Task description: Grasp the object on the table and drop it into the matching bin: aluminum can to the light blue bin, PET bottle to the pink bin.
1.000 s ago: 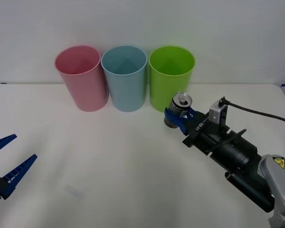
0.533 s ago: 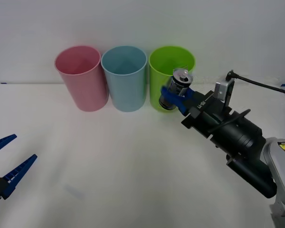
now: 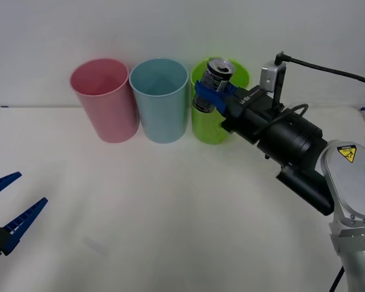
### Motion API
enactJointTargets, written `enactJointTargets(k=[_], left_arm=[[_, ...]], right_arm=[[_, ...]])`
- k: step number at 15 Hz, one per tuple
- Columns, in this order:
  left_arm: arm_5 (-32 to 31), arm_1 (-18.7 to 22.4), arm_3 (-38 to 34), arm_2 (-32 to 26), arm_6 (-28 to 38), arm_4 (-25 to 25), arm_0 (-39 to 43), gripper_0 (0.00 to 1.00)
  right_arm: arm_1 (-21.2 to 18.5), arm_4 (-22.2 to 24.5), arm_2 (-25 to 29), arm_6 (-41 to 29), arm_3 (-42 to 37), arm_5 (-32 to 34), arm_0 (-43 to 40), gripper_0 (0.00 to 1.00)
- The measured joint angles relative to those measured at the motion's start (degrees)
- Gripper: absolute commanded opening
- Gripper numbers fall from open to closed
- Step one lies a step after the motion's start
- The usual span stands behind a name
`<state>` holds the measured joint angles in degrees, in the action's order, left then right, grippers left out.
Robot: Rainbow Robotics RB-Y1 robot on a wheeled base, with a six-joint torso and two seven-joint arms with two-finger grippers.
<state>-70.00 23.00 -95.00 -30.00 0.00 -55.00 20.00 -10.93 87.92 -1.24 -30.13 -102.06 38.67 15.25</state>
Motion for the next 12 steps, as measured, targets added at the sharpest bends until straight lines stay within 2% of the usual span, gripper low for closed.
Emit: enactJointTargets(k=[4,7,10,12], left_arm=[[0.0,0.0,0.0,0.0,0.0,0.0,0.0,1.0],[0.0,0.0,0.0,0.0,0.0,0.0,0.0,1.0],[0.0,0.0,0.0,0.0,0.0,0.0,0.0,1.0],[0.0,0.0,0.0,0.0,0.0,0.0,0.0,1.0]], right_arm=[[5.9,7.2,2.6,-0.4,7.0,0.0,7.5,0.0],[11.5,14.6,6.5,-0.5,13.4,0.1,13.5,0.0],[11.9,19.8,9.6,0.2,19.3,-1.1,18.2,0.0],[11.9,21.4,10.1,0.4,23.2,-4.0,21.1,0.0]])
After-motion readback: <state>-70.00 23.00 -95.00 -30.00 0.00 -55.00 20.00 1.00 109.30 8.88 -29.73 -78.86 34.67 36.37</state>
